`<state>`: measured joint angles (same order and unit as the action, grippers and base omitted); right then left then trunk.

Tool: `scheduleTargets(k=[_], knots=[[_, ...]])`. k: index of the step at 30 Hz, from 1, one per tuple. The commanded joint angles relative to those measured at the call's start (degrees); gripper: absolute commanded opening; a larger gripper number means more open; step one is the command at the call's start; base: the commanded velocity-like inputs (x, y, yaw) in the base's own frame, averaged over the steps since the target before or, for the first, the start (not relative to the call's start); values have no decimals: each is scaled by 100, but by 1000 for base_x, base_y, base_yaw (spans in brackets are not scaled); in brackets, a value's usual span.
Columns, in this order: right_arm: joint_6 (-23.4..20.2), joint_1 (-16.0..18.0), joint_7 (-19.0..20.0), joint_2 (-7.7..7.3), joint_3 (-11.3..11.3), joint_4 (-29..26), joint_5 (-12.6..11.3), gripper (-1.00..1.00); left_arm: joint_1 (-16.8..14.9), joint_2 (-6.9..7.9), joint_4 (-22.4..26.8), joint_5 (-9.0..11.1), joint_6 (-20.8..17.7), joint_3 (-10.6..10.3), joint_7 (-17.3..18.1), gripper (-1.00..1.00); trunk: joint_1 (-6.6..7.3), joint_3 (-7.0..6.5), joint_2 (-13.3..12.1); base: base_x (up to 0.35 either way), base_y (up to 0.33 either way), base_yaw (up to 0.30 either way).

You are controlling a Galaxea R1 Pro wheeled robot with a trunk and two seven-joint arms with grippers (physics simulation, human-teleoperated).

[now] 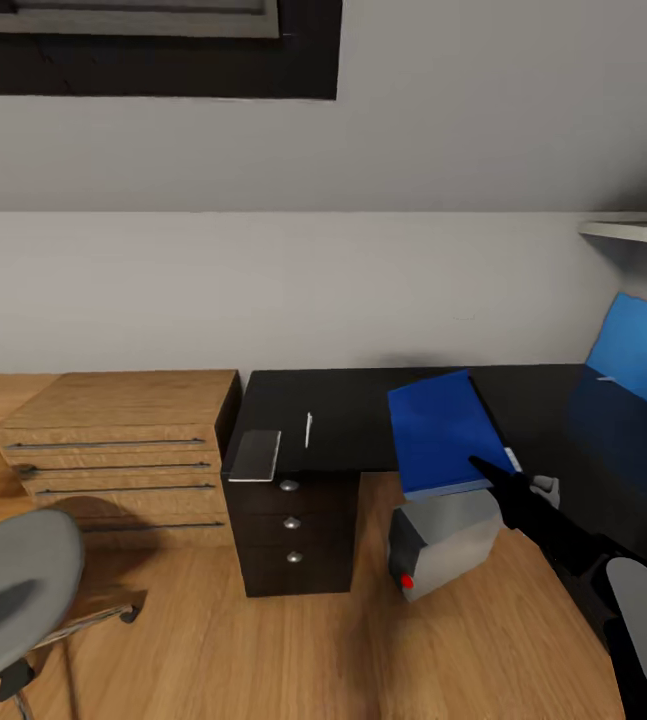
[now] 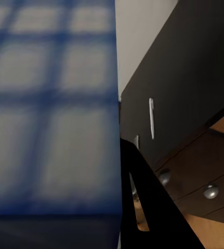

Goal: In the bedroom, organize the workspace by keeping the computer under the desk, ensuring the monitor is on the desk, placing the keyboard on the desk next to the monitor, placing the mouse on the desk next to the keyboard, moving the folder from the swivel chair onto the desk next to the mouse, stacking the notebook on top of the folder with the pen on top of the notebook, and positioning the swivel chair next to the desk.

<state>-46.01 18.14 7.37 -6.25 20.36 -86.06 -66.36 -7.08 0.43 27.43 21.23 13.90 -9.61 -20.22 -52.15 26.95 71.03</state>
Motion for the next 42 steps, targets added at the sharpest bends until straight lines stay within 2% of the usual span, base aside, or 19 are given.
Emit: scheduleTargets(k=[1,11,22,32,34,40,42], knots=[[-30,6,37,1,9,2,35,-100,-4,4,0,45,29,-47,-43,100,23,-13,-38,0,0,-281],[-30,6,37,-10,19,2,35,-100,-4,-7,0,40,42,-42,-43,100,242,-192,-439,0,0,-293],[-79,6,37,-14,234,26,35,-100,-4,-8,-8,47,43,-41,-43,100,484,-390,-880,0,0,-296],[-82,6,24,12,257,131,33,-100,-4,-21,-15,48,35,-41,-43,100,704,-569,-1281,0,0,-275],[-49,6,46,20,246,174,16,-100,-4,-31,-19,52,29,-41,-43,100,748,-605,-1362,0,0,-68],[29,6,36,31,127,224,15,-100,-4,-73,-89,51,46,-36,-45,100,748,-605,-1362,0,0,-12],[163,17,5,115,-29,109,16,-100,-4,-138,-94,54,49,-29,-61,100,748,-605,-1362,0,0,-2]])
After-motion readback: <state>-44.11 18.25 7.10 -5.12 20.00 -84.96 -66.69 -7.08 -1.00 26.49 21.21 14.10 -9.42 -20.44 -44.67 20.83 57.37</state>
